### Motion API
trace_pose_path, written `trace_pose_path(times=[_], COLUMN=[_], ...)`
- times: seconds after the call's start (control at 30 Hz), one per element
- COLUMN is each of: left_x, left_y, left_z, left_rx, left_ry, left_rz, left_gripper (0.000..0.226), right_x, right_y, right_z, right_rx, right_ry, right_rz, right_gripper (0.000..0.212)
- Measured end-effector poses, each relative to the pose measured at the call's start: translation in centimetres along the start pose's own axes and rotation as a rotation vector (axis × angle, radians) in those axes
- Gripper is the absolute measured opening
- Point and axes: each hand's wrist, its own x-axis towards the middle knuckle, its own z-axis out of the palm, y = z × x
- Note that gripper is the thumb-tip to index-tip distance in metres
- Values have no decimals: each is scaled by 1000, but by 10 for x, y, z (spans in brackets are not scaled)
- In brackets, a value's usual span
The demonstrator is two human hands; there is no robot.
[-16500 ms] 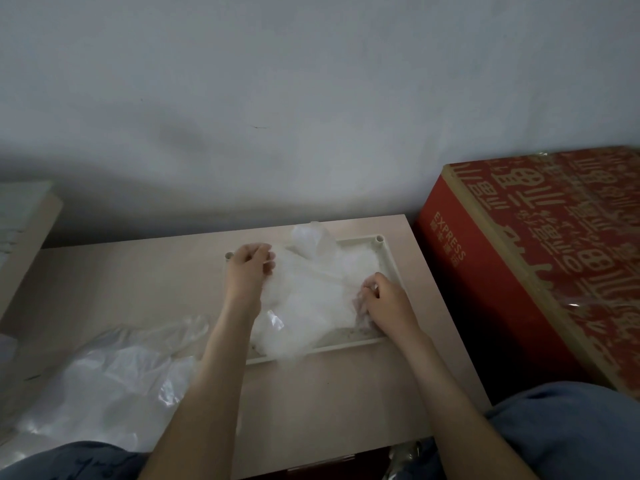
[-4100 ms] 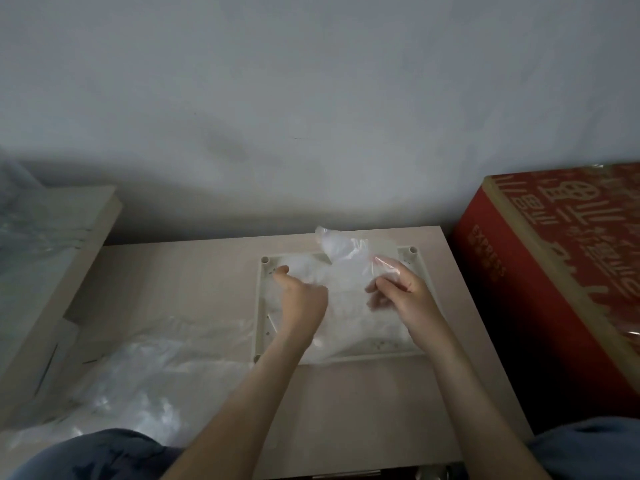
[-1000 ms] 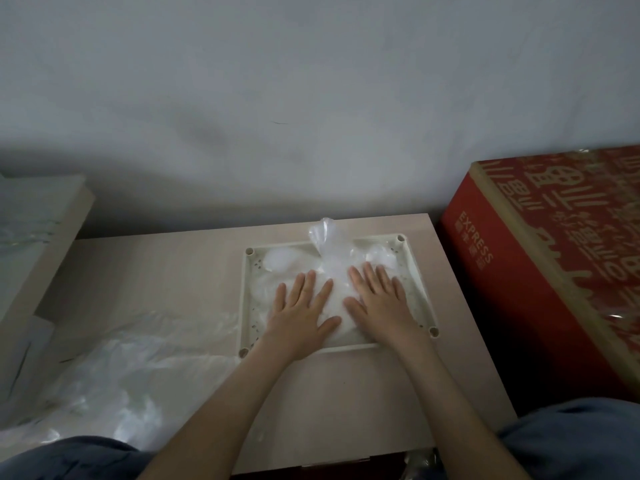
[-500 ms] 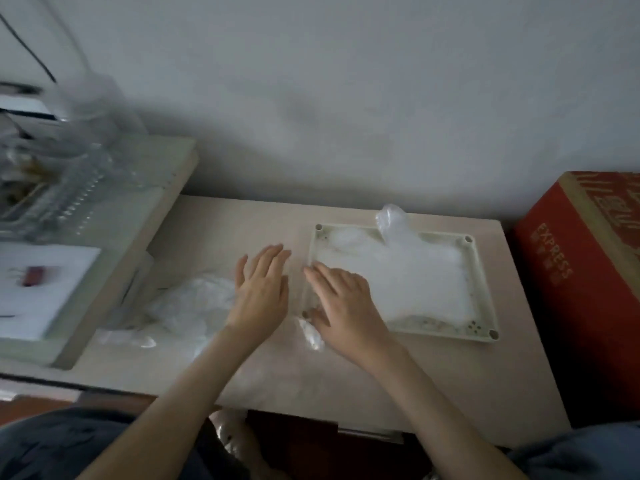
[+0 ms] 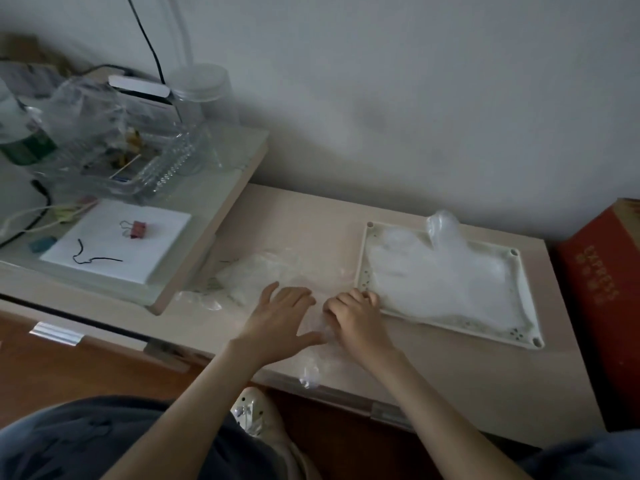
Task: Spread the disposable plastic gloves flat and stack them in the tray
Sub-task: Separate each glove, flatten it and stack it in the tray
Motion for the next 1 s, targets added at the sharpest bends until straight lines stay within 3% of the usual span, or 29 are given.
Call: trace_pose_path(times=[0.1,0.13,0.2,0.3,0.4,0.5,0.6,0.67,0.87,1.0], left_x=[9,12,17,19,17,20,22,21,20,25], left_y=[8,11,15,23,28,27,26,30,27,20], left_z=[-4,-8,-17,-41,-65,-82,-87,-87,-76,-63], left_rx=[-13,-31,-59,-288,-744,-1260,-1912,-2175,-2261,-2140], left_ry=[209,254,329,490,660,762,582,440,298,180], left_rz=[41,30,-61,-312,-519,-583,-420,-328,-199,-191], left_gripper=[24,19,24,8,17,19,19,30,23,29], right_x=[9,13,21,28,29,31,32,31,32,30], right_y=[-1,-2,-3,1,0,1,4,3,4,12], right_z=[-14,-20,-29,-41,-61,-71,-62,-59,-72,-85], right_rx=[76,103,146,278,771,1204,1467,1596,1911,1897], right_ry=[51,77,136,150,66,-73,-374,-463,-415,-412], right_rz=[13,5,-12,61,350,621,670,619,487,439], right_gripper=[20,21,23,63,84,84,104,107,71,73])
